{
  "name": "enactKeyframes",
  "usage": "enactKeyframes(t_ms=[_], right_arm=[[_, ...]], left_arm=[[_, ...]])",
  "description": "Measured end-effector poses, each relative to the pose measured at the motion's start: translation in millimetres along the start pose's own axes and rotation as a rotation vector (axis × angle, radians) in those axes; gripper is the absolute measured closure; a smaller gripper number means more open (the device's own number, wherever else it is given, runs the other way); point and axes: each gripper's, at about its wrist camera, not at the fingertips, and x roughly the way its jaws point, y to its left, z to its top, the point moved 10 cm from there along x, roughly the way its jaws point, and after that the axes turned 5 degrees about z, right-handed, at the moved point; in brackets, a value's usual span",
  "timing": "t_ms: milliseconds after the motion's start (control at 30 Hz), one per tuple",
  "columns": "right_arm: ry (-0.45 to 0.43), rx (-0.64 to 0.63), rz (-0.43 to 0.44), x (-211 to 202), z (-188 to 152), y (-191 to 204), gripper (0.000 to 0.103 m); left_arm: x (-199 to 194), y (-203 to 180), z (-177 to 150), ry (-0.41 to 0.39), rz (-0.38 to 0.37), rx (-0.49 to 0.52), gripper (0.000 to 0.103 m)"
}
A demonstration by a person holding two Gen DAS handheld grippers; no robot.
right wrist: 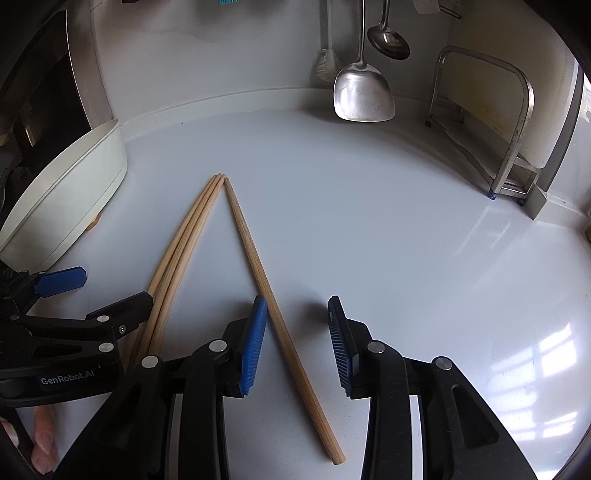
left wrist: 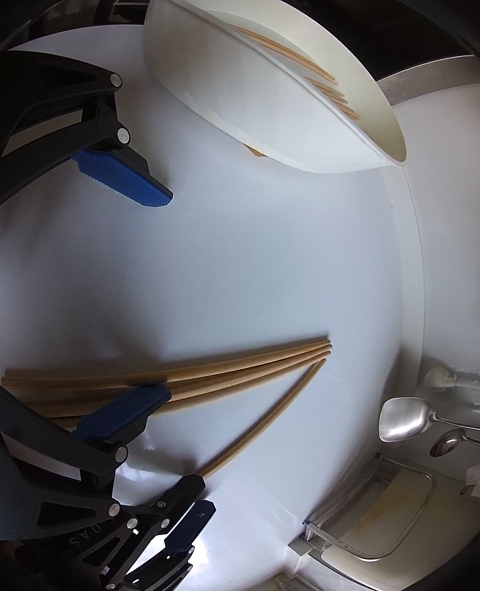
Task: Organize utensils
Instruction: 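Close the left tool on one chopstick while the right tool grasps another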
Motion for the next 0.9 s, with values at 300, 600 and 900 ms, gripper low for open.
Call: enactKeyframes(t_ms=[300,600,900], right_arm=[[-0.003,-0.026,0.003,4.3,5.1,0.4,0.069],[0.009,-0.095,0.017,12.3,12.7,9.1,0.069],[0.027,-0.122,0.017,9.2,7.3,14.9,0.097]], left_arm=[[7.0,2.5,10.0,-0.007,0.015,-0.025,0.006],[8.0,0.0,19.8,-0.033,0.014,-0.025,0.021],[-4.5,-16.6,15.3,-0.062,-0.027,0.04,0.084]])
